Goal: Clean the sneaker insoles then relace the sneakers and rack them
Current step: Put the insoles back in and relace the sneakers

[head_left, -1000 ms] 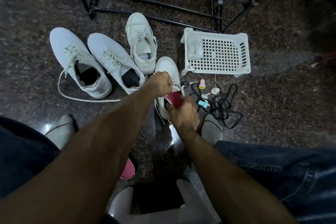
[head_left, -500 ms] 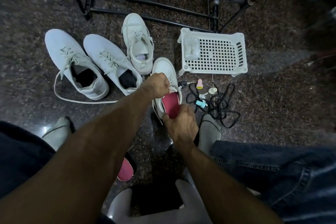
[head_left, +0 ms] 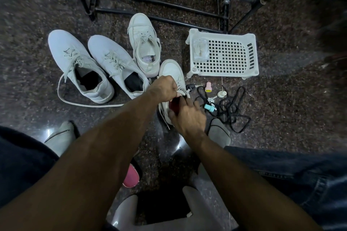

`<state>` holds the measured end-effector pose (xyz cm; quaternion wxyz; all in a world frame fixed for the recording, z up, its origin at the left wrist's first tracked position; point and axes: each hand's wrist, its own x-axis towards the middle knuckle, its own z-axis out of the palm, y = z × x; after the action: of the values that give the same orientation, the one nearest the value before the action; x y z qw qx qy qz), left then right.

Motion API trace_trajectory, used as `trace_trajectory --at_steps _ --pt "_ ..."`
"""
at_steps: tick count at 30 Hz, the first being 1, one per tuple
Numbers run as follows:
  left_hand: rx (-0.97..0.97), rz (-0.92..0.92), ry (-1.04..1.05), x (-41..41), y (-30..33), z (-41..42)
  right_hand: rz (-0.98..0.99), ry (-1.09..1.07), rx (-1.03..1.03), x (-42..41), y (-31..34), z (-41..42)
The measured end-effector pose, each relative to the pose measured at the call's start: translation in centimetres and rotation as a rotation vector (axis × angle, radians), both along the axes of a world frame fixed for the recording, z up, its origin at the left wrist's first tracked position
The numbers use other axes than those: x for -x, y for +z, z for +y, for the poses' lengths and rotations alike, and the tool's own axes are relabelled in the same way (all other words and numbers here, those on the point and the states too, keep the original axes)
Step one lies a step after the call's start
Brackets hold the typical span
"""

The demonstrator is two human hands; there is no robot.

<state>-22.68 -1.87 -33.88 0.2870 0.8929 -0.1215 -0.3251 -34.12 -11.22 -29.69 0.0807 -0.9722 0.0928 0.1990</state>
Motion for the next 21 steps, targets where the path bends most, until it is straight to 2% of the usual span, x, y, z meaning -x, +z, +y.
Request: trace_trajectory --at_steps 4,10,16,21 --pt "-0.010 0.002 0.001 0.1 0.0 0.1 -0.103 0.137 -0.080 3.9 -0.5 -1.3" --pt "-0.018 0.000 -0.001 0.4 -0.1 0.2 -0.081 0.109 -0.160 2.7 -1.1 -2.2" --pt "-0.003 -0.008 0.007 0.3 -0.2 0.2 0.088 -0.077 -0.144 -0.3 -1.2 -0.9" --pt "0.016 0.001 0.018 0.1 -0.4 0.2 0.448 0.073 -0.108 -3.8 0.6 -1.0"
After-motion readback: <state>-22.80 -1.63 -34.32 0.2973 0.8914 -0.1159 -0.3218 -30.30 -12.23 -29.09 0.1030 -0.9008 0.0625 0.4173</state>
